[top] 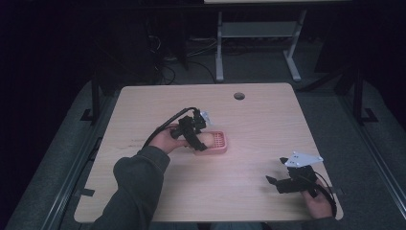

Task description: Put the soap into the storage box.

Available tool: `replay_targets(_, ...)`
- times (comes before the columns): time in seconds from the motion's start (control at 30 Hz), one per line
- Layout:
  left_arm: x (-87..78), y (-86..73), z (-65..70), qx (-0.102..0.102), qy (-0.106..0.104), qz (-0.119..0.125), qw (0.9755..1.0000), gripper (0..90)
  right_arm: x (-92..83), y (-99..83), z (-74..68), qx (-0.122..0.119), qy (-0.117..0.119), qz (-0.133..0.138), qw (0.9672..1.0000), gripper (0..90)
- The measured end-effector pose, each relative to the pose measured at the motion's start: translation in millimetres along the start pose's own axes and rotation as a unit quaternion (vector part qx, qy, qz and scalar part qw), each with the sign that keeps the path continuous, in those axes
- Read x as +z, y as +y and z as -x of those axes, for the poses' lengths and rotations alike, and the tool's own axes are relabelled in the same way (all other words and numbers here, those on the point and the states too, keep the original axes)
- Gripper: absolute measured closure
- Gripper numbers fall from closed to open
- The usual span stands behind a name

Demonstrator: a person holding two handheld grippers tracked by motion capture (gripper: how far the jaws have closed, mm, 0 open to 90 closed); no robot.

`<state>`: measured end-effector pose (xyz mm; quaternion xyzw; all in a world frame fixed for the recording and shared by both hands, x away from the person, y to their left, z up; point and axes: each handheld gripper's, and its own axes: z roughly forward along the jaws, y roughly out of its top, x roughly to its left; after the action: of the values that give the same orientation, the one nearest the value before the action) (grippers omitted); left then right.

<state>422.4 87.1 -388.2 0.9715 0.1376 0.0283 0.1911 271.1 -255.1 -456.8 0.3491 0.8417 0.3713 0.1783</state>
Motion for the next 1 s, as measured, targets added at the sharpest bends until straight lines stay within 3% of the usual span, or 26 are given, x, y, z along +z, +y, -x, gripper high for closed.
replay_targets(0.3,-0.7,7.4,-2.9,0.003,0.000,0.004,1.0000,32.2,-0.1,-0.1,0.5,0.000,0.002,-0.001,1.0000,14.1)
replay_targets(0.73,10.9,11.0,-14.2,-0.006,-0.005,0.002,1.0000,32.2,0.2,-0.9,1.3,0.002,0.002,0.000,1.0000,14.1)
replay_targets(1.0,14.7,19.2,-16.2,0.000,-0.005,0.002,1.0000,32.2,0.0,-1.2,1.2,0.003,0.003,0.000,1.0000,14.1)
